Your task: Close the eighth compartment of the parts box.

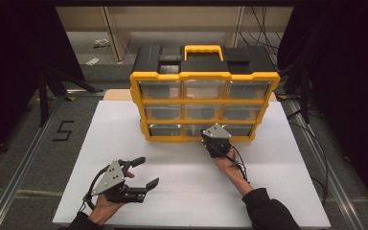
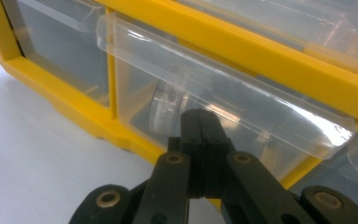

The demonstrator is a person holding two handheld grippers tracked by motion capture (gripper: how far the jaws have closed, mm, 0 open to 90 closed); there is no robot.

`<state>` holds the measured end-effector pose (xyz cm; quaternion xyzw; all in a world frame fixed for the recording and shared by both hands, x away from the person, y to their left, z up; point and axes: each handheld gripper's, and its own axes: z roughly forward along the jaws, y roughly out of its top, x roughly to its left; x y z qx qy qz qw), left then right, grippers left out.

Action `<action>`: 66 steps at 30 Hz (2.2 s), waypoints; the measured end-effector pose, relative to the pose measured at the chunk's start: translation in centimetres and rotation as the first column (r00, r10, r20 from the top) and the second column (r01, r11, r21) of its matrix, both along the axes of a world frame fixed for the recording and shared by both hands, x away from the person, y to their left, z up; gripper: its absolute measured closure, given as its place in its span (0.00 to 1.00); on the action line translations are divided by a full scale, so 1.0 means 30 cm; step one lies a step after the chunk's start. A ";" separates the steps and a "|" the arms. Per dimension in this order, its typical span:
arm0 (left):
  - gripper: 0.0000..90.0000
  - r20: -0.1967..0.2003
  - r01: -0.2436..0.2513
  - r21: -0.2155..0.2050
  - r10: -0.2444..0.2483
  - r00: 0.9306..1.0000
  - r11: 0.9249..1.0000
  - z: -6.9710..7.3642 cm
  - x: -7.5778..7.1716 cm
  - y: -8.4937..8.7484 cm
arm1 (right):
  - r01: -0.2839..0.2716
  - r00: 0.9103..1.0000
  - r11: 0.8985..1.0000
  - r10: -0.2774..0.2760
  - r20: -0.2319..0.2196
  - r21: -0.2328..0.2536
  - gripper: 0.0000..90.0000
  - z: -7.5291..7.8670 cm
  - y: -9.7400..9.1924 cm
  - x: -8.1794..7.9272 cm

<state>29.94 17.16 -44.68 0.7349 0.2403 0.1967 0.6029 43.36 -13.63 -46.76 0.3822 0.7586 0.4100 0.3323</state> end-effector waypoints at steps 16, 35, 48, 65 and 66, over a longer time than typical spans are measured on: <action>0.21 0.001 -0.002 0.002 0.002 1.000 1.000 0.000 0.000 0.001 | -0.002 1.000 1.000 0.002 -0.002 0.003 1.00 -0.001 0.001 0.016; 0.21 0.004 -0.003 0.004 0.003 1.000 1.000 0.002 -0.002 0.002 | -0.041 0.997 0.999 0.043 -0.067 0.032 0.80 0.037 -0.033 -0.034; 0.21 0.004 -0.002 -0.001 0.002 1.000 1.000 0.003 -0.001 0.004 | -0.079 0.994 0.993 0.085 -0.066 0.088 0.52 0.094 -0.047 -0.074; 0.21 0.006 -0.004 0.002 0.004 1.000 1.000 0.002 -0.002 0.005 | -0.119 0.991 0.983 0.127 -0.052 0.137 0.34 0.150 -0.037 -0.141; 0.21 0.005 -0.004 0.000 0.004 1.000 1.000 0.002 -0.002 0.005 | -0.124 0.990 0.983 0.131 -0.048 0.139 0.34 0.153 -0.035 -0.146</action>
